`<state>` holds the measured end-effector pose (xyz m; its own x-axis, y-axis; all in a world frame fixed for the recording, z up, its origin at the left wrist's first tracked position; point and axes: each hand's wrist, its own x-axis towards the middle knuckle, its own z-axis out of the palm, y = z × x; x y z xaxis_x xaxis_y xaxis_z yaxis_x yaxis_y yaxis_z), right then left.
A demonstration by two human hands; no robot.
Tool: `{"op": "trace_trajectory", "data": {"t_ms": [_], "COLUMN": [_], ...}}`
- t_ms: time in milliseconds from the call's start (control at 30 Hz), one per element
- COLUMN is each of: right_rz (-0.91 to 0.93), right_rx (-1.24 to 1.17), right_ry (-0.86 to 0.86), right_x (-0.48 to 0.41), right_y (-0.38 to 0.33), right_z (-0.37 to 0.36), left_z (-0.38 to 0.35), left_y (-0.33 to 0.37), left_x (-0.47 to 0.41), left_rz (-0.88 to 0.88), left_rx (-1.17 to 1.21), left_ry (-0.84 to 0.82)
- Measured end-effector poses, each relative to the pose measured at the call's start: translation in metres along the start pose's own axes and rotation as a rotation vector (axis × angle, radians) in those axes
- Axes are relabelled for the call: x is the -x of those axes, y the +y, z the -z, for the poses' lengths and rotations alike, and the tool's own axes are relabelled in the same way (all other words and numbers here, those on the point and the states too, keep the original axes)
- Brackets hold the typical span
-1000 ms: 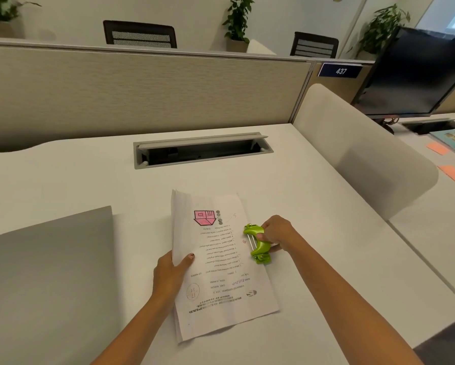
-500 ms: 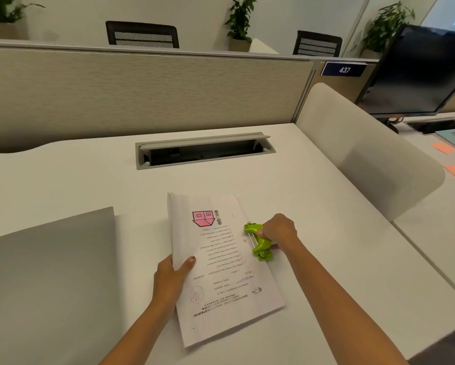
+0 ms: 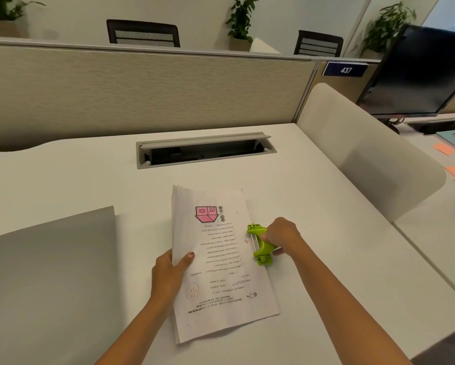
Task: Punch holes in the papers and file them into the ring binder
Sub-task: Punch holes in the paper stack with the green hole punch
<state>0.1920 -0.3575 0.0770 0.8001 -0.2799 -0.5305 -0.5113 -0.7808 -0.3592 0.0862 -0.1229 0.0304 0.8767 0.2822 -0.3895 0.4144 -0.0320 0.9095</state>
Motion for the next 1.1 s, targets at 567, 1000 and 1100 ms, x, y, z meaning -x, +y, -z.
{"op": "trace_trajectory", "data": {"t_ms": [567,1000,1100], "right_rz": [0.048,0.083,0.088], "right_rx": [-0.626,-0.548,-0.596], "right_ry": [-0.376,-0.314,-0.348], "right_x": [0.012,0.006,0.006], "right_y": [0.013,0.027,0.027], "right_z": [0.016,0.026,0.025], "left_z": [0.016,0.022,0.020], "left_y": [0.003,0.004,0.005], "left_x": [0.010,0.015,0.015], "left_rz": [0.012,0.000,-0.008], "left_rx": [0.131,0.107,0.128], "left_ry": [-0.051,-0.069,-0.072]}}
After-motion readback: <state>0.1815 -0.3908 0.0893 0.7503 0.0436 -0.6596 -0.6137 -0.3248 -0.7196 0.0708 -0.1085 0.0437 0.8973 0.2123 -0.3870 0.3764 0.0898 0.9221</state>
